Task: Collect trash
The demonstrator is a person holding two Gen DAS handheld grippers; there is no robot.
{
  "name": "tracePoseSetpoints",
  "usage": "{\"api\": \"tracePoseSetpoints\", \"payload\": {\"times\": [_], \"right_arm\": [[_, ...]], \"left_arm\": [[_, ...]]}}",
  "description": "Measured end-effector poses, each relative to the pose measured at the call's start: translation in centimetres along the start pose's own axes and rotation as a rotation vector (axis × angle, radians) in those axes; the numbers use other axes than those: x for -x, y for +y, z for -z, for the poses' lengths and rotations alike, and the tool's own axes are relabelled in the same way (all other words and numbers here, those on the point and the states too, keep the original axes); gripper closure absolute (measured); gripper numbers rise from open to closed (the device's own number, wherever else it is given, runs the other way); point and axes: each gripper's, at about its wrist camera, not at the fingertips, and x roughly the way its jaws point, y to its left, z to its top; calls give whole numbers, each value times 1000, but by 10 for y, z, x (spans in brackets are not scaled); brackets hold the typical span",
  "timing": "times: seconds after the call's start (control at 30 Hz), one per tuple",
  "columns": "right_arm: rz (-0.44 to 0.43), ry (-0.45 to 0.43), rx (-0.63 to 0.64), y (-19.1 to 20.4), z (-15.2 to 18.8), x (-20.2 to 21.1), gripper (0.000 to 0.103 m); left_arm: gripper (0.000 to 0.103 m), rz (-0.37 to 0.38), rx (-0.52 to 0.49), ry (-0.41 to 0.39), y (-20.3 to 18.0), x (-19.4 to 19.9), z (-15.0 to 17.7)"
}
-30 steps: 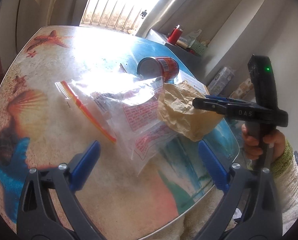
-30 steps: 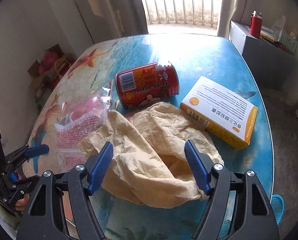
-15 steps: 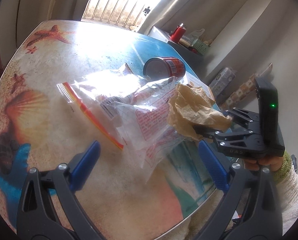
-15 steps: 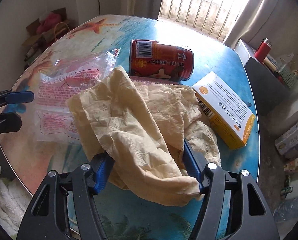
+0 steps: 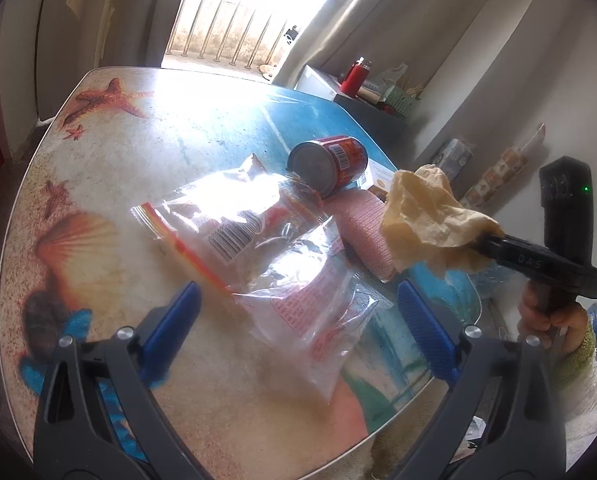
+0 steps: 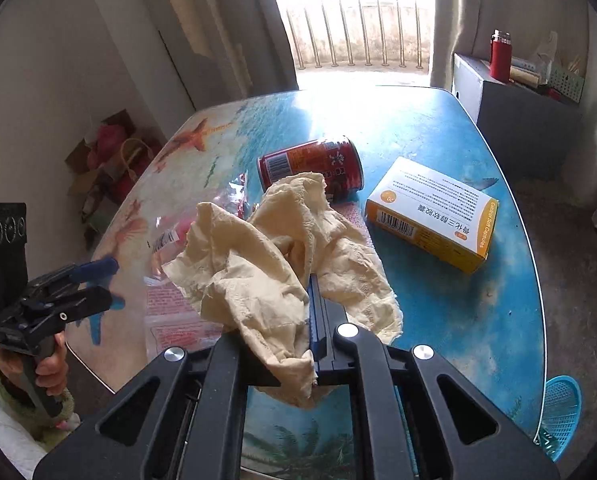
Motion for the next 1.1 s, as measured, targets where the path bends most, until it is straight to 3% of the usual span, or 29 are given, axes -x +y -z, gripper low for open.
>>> {"api": "tracePoseSetpoints", "payload": {"times": [0.17, 0.23, 0.27, 0.4, 0.57, 0.6, 0.7, 0.77, 0.9, 1.1], "right_arm": [[-400, -53, -340, -29, 23, 28, 95], [-499, -25, -479, -43, 42, 22, 95], [-508, -3, -534, -51, 53, 17, 95], [-313, 99, -633, -73, 86, -2, 95], [-166, 104, -575, -75, 97, -3, 95], [-153, 103, -566, -76, 96, -3, 95], [-146, 102, -557, -78, 101, -6, 95], [-163, 104, -565, -82, 104, -8, 95], [-202, 98, -593, -94, 115, -7, 95], [-231, 88, -588, -105, 118, -10, 89]], "left_arm": [[9, 7, -15, 6, -6, 2, -2], [9, 18, -33, 11, -12, 1, -2], [9, 22, -44, 12, -15, 0, -2], [9, 48, -85, 7, -34, -4, 0], [12, 129, -171, -4, -73, -14, 0], [25, 152, -193, -3, -82, -18, 1], [53, 202, -238, 35, -105, -36, 3], [66, 229, -244, 86, -116, -51, 6], [85, 263, -254, 168, -129, -77, 15], [102, 197, -312, 285, -144, -108, 39]]}}
